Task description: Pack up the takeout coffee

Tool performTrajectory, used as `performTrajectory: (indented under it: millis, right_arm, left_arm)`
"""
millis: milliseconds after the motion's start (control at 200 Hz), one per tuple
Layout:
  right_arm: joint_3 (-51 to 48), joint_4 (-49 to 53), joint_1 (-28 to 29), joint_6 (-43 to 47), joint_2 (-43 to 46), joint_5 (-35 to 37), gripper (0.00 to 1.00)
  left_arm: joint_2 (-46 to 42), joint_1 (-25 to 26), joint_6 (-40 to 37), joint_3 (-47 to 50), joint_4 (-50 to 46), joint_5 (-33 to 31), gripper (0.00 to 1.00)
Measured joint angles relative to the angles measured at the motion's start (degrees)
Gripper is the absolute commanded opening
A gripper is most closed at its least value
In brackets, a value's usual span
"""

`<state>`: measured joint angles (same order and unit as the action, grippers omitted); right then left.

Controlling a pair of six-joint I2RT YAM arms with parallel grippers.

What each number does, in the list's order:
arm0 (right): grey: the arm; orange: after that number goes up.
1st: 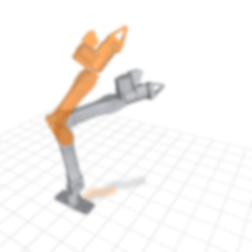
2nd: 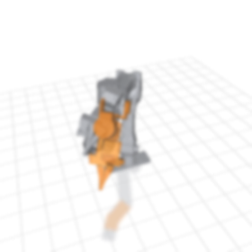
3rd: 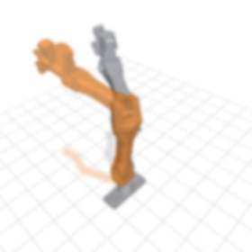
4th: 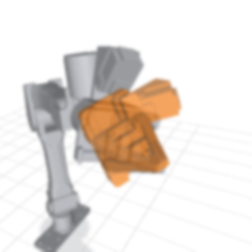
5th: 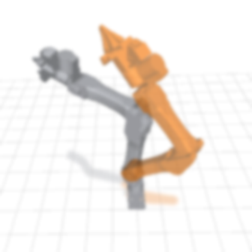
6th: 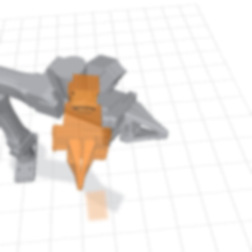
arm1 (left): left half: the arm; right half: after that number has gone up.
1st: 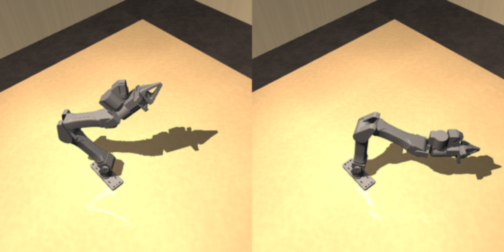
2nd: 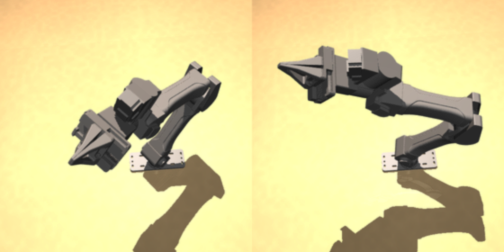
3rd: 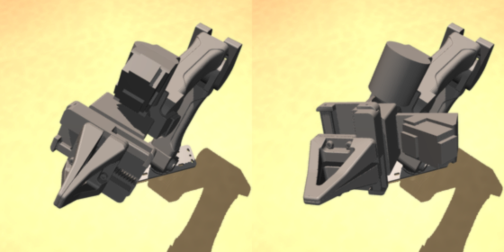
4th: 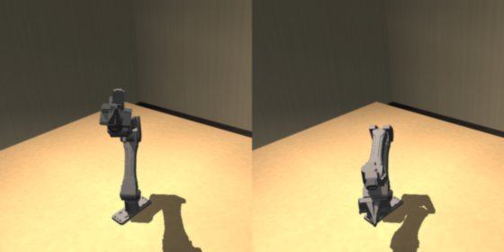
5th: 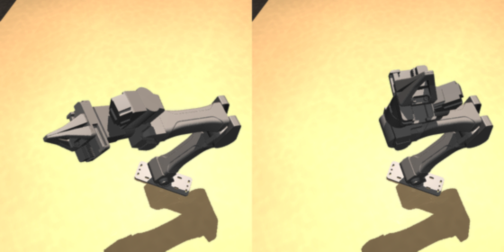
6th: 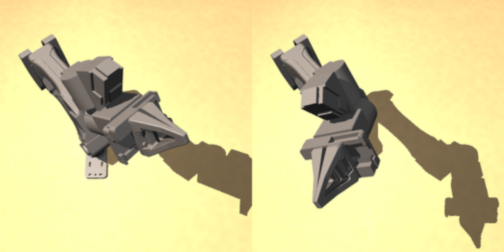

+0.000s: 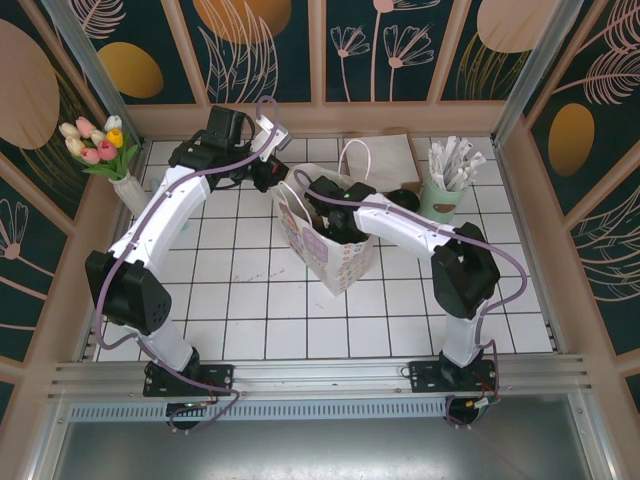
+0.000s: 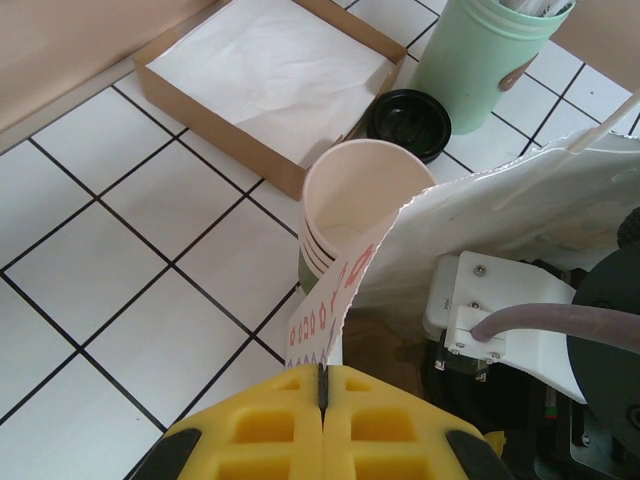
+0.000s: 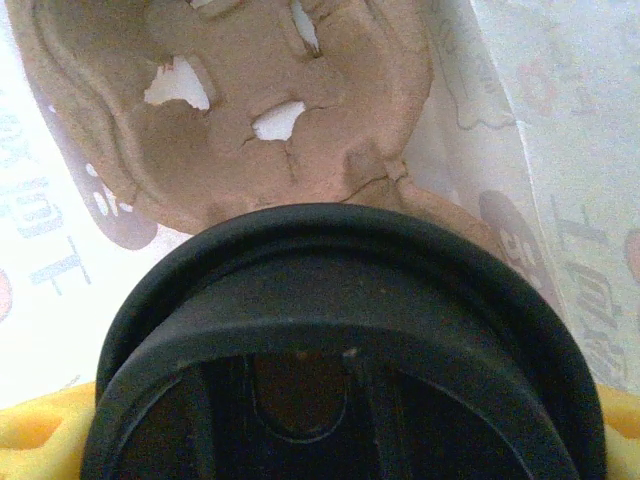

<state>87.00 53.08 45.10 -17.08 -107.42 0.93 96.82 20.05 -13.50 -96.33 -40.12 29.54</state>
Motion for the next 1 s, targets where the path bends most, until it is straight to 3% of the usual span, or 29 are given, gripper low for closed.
performTrajectory:
  millis: [450,996]
  right_arm:
    - [-0.8,-0.8,-0.4,0.0,0.5,-1.0,0.66]
    - [1.3,1.7,-0.4,0.2,-0.1,-1.5,0.77]
  left_arm:
    - [0.0,0.0,0.0,0.0,0.0,0.0,0.0]
    - [0.0,0.0,0.0,0.0,-0.1,0.1,0.0]
